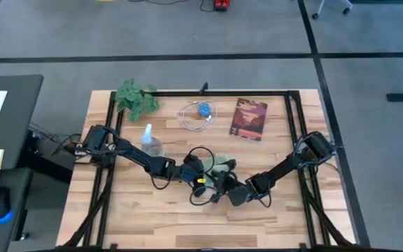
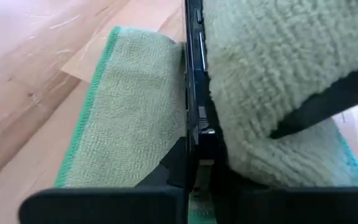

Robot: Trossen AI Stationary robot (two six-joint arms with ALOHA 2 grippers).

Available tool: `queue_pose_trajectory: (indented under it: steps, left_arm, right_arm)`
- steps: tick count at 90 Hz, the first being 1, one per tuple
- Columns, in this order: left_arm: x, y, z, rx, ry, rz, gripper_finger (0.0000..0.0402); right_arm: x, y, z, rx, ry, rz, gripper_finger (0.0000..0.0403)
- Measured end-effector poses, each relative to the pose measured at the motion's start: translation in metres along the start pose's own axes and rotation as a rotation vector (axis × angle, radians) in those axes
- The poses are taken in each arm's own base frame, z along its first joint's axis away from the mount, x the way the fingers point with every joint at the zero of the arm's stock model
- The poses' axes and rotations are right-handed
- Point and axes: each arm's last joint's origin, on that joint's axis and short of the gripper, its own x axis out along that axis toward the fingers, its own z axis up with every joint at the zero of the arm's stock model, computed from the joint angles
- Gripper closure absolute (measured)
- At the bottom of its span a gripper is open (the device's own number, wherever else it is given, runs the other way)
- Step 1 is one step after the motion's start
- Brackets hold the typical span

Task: Apply microfiber cloth
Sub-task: Wipe the front of the black cellphone with the green microfiber cloth

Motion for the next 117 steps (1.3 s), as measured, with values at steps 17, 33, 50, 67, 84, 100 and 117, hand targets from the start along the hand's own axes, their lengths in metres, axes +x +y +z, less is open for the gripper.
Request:
queue_pose_trajectory:
  steps: [17, 33, 50, 67, 84, 100, 117]
  left_arm:
    - [0.000, 0.000, 0.000, -0.022, 0.000, -0.005, 0.0390]
    - [0.000, -0.001, 0.000, -0.038, 0.001, -0.008, 0.0390]
    - [0.000, -0.002, 0.001, -0.075, -0.005, -0.017, 0.0390]
    - [0.000, -0.003, 0.001, -0.088, -0.013, -0.027, 0.0390]
    - [0.000, -0.003, 0.002, -0.093, -0.021, -0.036, 0.0390]
    - [0.000, -0.004, 0.003, -0.105, -0.030, -0.052, 0.0390]
    - [-0.002, -0.008, 0.004, -0.105, -0.035, -0.069, 0.0390]
  right_arm:
    - [-0.008, 0.002, -0.008, -0.110, 0.041, -0.065, 0.0403]
    - [-0.024, 0.002, -0.019, -0.186, 0.060, -0.162, 0.0403]
    - [-0.028, -0.001, -0.030, -0.085, 0.084, -0.193, 0.0403]
    - [-0.018, 0.003, -0.017, -0.074, 0.053, -0.107, 0.0403]
    - [-0.009, 0.002, -0.012, -0.132, 0.062, -0.028, 0.0403]
    - [-0.020, 0.003, -0.020, -0.187, 0.092, -0.078, 0.0403]
    - [-0.042, -0.002, -0.032, -0.214, 0.153, -0.122, 0.0403]
